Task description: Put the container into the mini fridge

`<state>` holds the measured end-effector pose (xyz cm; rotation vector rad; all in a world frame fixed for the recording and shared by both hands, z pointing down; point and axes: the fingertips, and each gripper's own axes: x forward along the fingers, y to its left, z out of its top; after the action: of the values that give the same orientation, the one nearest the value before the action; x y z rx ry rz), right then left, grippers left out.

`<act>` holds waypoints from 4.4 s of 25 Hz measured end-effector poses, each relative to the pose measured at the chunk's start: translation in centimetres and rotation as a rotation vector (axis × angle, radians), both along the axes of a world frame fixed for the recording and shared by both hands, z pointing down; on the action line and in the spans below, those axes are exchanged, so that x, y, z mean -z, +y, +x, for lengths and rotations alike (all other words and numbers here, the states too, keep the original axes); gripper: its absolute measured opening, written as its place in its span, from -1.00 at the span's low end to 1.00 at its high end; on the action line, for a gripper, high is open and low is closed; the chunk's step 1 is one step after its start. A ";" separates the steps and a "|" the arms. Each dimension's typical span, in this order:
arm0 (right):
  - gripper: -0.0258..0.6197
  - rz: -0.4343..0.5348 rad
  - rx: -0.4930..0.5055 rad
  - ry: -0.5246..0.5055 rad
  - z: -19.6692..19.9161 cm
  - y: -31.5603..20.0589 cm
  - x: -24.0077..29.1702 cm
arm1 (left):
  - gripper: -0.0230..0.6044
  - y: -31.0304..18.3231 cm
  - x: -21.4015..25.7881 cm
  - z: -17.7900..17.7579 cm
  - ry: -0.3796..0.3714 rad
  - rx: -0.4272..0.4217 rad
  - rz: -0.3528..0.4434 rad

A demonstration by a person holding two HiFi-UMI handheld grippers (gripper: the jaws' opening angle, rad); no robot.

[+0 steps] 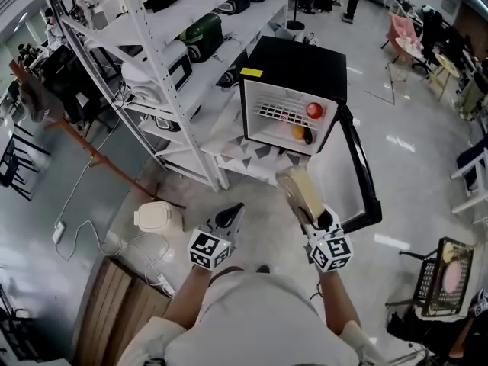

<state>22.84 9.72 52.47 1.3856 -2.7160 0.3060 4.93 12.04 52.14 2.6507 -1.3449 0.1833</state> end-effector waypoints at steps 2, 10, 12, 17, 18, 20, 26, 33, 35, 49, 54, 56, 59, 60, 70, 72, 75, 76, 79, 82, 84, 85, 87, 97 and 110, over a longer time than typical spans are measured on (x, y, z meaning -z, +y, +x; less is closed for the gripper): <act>-0.23 -0.003 -0.001 -0.004 0.3 -0.4 0.0 | -0.91 -0.3 0.0 0.3 -0.003 -0.001 -0.002; -0.23 -0.013 -0.004 -0.008 0.2 -2.2 -0.5 | -0.91 -2.2 -0.3 0.0 -0.001 0.002 -0.006; -0.23 -0.017 -0.010 -0.002 0.0 -2.9 -0.7 | -0.91 -3.0 -0.6 -0.2 0.005 -0.002 -0.012; -0.23 -0.011 -0.049 0.008 -0.4 -5.4 -0.8 | -0.91 -6.4 -0.7 -0.7 0.017 -0.040 -0.002; -0.23 -0.013 -0.058 0.010 -0.6 -6.0 -0.9 | -0.91 -7.1 -0.7 -0.8 0.019 -0.051 0.001; -0.23 -0.018 -0.074 0.014 -1.1 -7.2 -1.0 | -0.91 -8.6 -0.6 -1.2 0.017 -0.076 0.008; -0.23 -0.037 -0.119 0.025 -3.4 -11.2 -1.4 | -0.91 -13.5 -1.2 -2.9 0.024 -0.143 -0.003; -0.23 -0.086 -0.178 0.030 -6.2 -15.5 -2.6 | -0.91 -19.2 -2.4 -6.0 0.044 -0.199 -0.035; -0.23 -0.096 -0.196 0.036 -7.0 -16.6 -3.0 | -0.91 -20.6 -2.8 -6.8 0.049 -0.219 -0.043; -0.23 -0.265 -0.263 -0.005 -10.3 -20.4 -6.0 | -0.91 -25.9 -4.2 -10.0 0.079 -0.342 -0.069; -0.23 -0.313 -0.263 -0.067 -10.5 -22.1 -6.9 | -0.91 -26.8 -5.3 -10.0 0.085 -0.349 -0.098; -0.23 -0.329 -0.251 -0.074 -10.6 -22.8 -7.4 | -0.91 -27.2 -5.7 -9.9 0.075 -0.350 -0.108; -0.23 -0.340 -0.242 -0.084 -10.4 -24.4 -8.3 | -0.91 -27.9 -6.1 -9.8 0.064 -0.337 -0.114; -0.23 -0.342 -0.241 -0.093 -10.3 -25.1 -8.5 | -0.91 -28.2 -6.1 -9.8 0.062 -0.328 -0.114; -0.24 -0.460 -0.247 -0.263 -8.9 -32.3 -12.6 | -0.91 -31.3 -5.7 -10.3 0.031 -0.206 -0.121; -0.23 -0.498 -0.266 -0.359 -8.3 -33.9 -13.6 | -0.91 -31.8 -5.5 -10.4 0.027 -0.183 -0.119; -0.23 -0.544 -0.281 -0.497 -7.9 -36.0 -14.5 | -0.91 -32.5 -5.2 -10.6 0.020 -0.152 -0.113; -0.23 -0.559 -0.282 -0.539 -7.9 -36.7 -14.8 | -0.91 -32.7 -5.1 -10.6 0.017 -0.142 -0.112; -0.25 -0.599 -0.282 -0.636 -8.0 -38.5 -15.7 | -0.91 -33.2 -5.2 -11.0 0.009 -0.112 -0.113; -0.25 -0.629 -0.281 -0.708 -8.2 -40.1 -16.5 | -0.91 -33.7 -5.3 -11.5 0.003 -0.080 -0.116; -0.25 -0.642 -0.289 -0.769 -8.1 -41.2 -16.9 | -0.91 -33.9 -5.5 -11.8 0.000 -0.062 -0.118; -0.25 -0.649 -0.295 -0.803 -8.0 -41.7 -17.1 | -0.91 -34.1 -5.5 -12.0 -0.001 -0.054 -0.119; -0.25 -0.667 -0.305 -0.871 -7.9 -42.6 -17.7 | -0.91 -34.3 -5.6 -12.2 -0.004 -0.041 -0.122; -0.25 -0.775 -0.348 -1.195 -8.8 -44.3 -21.0 | -0.91 -34.6 -5.8 -12.8 -0.011 -0.008 -0.129; 0.29 -0.722 -0.306 -1.189 -9.5 -43.5 -20.5 | -0.91 -34.4 -6.1 -12.5 -0.019 -0.039 -0.143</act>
<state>13.34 -33.73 72.92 1.5957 -2.3776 2.4823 -7.56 -22.39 58.25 2.5634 -1.2370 0.2992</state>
